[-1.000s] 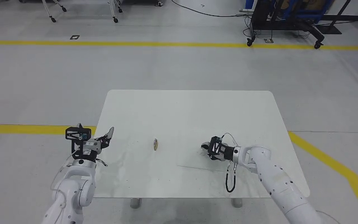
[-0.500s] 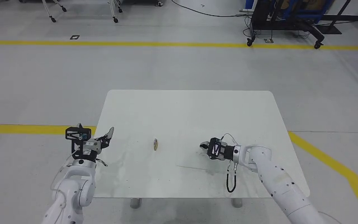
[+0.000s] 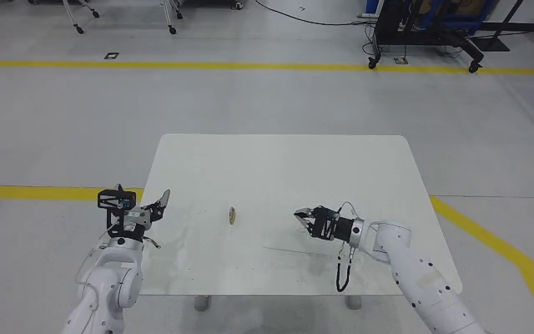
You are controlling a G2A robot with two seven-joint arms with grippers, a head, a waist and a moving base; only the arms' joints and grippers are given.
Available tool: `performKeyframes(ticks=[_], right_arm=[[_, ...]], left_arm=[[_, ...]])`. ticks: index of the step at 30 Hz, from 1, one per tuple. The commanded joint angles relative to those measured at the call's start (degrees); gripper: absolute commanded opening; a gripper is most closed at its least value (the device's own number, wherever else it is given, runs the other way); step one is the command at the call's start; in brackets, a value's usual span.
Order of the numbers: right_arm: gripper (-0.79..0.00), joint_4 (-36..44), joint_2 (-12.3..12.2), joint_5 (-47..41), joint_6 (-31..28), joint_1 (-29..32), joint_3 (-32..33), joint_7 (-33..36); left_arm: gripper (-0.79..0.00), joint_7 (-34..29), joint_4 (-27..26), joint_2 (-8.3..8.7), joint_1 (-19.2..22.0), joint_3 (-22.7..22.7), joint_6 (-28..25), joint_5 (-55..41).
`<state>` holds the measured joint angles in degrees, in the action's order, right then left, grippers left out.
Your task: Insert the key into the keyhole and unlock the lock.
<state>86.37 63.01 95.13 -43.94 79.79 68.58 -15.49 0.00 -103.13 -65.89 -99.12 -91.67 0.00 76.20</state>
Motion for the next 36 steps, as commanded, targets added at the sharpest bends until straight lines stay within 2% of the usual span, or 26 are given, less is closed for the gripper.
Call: performKeyframes(ticks=[1,8,11,13,17,22,24,26,36], right_arm=[[-0.785,0.0,0.0,0.0,0.0,0.0,0.0,0.0],[-0.785,-0.1,0.0,-0.2,0.2,0.1,0.0,0.0],[-0.785,-2.9,0.3,-7.4,-1.8,0.8,-0.2,-6.4],[-0.785,-5.3,0.7,-11.3,-2.5,0.1,-1.0,-11.2],[-0.785,-9.6,1.6,-15.3,-4.6,-3.0,-3.5,-18.9],[-0.785,-12.0,2.1,-19.0,-5.7,-4.6,-4.3,-24.4],[-0.785,-13.2,2.0,-20.4,-7.8,-4.7,-3.8,-25.9],[-0.785,-13.6,1.8,-20.6,-9.2,-4.5,-3.0,-26.1],[-0.785,-13.7,1.6,-21.0,-9.7,-4.1,-2.3,-26.1]], left_arm=[[0.0,0.0,0.0,0.0,0.0,0.0,0.0,0.0],[0.0,0.0,0.0,0.0,0.0,0.0,0.0,0.0],[0.0,1.4,-0.9,-0.19,-1.1,-1.2,2.1,-1.5],[0.0,1.3,-2.1,-0.54,-2.0,-1.3,2.1,-7.3],[0.0,-4.0,-3.2,-1.24,-0.7,0.3,-1.0,-21.9],[0.0,-10.9,-2.6,-1.91,2.4,5.0,-7.4,-36.8],[0.0,-14.6,-1.6,-2.15,4.2,6.9,-10.2,-44.1],[0.0,-16.2,-1.5,-2.23,5.2,7.1,-11.7,-48.3],[0.0,-14.8,-0.9,-2.35,5.2,6.7,-11.8,-50.8]])
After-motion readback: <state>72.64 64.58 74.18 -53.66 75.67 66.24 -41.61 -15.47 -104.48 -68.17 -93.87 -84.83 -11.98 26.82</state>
